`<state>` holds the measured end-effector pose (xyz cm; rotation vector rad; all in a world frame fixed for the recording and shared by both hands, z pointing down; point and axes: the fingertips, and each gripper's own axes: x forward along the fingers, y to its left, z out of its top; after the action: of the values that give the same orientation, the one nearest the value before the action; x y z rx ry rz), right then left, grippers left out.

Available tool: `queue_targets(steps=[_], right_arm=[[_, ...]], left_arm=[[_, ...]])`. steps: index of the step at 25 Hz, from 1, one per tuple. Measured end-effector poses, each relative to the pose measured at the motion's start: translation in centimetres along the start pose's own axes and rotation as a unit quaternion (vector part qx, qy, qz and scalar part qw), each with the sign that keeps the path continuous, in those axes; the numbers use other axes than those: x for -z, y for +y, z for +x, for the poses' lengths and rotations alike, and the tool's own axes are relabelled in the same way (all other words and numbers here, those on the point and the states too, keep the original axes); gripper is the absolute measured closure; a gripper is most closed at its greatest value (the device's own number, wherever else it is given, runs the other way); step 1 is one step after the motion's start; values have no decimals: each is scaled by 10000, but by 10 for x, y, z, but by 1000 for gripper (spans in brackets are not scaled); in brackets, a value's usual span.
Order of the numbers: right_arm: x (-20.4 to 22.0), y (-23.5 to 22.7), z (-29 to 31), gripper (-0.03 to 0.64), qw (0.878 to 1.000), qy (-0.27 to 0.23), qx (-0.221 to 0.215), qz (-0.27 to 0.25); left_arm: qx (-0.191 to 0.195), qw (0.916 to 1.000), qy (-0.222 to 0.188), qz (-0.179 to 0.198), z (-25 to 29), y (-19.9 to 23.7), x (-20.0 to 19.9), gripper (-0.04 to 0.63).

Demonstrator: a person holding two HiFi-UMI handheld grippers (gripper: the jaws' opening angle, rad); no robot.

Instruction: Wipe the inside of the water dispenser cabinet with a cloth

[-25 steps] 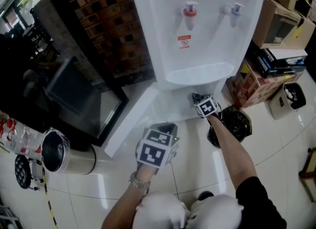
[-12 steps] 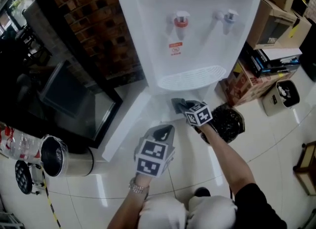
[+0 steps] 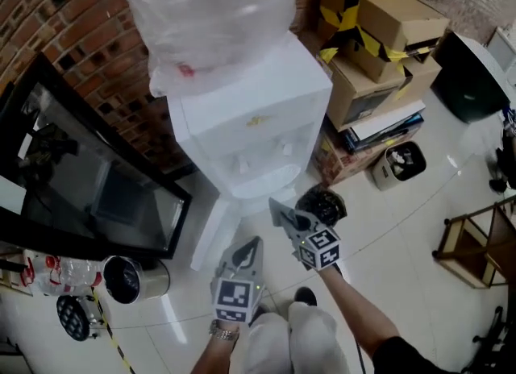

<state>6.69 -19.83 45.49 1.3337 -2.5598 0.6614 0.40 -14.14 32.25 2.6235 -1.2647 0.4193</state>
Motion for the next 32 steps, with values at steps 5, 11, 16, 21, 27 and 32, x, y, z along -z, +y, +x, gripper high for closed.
queue_targets(steps=[5, 11, 16, 21, 27, 32], right_arm=[[-161, 103, -99, 595, 9990, -425, 168, 28], [-299, 192, -180, 595, 9982, -120, 532, -245], [-358, 237, -230, 595, 9963, -15, 850, -108], [-386, 268, -267, 595, 9942, -175, 1060, 36], [-378, 279, -304, 595, 9919, 292, 1235, 39], [-360, 313, -343, 595, 9947, 271, 955, 258]], left_arm=[[-242, 9996, -75, 106, -77, -15, -139, 594], [-408, 9992, 45, 5, -160, -26, -278, 594], [-278, 9992, 120, -267, -208, -40, -330, 594], [-111, 9994, 247, -210, -239, -61, -344, 594], [-500, 9976, 452, -151, -260, -82, -350, 594], [-816, 9930, 436, -732, -294, -104, -347, 594]])
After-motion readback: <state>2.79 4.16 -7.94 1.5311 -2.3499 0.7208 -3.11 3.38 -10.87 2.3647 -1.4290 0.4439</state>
